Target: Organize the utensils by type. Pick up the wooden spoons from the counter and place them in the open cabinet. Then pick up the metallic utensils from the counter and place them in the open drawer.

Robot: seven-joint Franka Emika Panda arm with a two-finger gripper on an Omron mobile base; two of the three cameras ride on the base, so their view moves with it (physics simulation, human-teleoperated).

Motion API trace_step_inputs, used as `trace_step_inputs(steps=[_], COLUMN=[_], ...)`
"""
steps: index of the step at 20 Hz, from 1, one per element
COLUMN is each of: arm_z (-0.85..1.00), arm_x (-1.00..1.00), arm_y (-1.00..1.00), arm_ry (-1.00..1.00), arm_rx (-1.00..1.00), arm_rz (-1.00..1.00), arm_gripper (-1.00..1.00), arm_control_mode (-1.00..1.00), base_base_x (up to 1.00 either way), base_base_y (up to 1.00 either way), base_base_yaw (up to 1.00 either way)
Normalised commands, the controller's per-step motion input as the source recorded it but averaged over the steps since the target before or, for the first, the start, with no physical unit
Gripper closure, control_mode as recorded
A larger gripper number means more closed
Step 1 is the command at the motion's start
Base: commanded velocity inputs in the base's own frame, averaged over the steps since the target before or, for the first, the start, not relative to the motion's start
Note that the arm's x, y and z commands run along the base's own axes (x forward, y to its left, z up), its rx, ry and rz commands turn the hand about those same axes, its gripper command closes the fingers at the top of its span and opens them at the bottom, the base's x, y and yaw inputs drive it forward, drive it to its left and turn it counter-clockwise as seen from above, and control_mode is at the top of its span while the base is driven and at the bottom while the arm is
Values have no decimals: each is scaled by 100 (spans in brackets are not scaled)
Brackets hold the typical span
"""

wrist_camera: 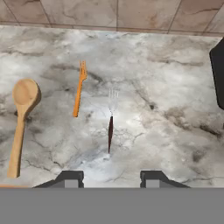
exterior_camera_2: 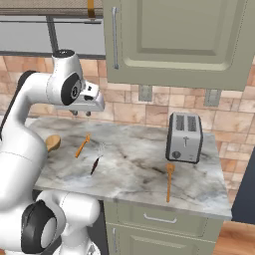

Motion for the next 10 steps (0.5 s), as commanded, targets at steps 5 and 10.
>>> trace_step_inputs(steps=[5, 10], arm_z=[-29, -57], arm_x=[-2, 0], arm_y=[0, 0], arm_ry=[1, 2], arm_rx=[0, 0], arm_rz=[0, 0], arm_gripper=[-100, -100], arm_control_mode=[-100, -100], base_base_x=[0, 0], base_base_y=[0, 0], base_base_yaw=[0, 0])
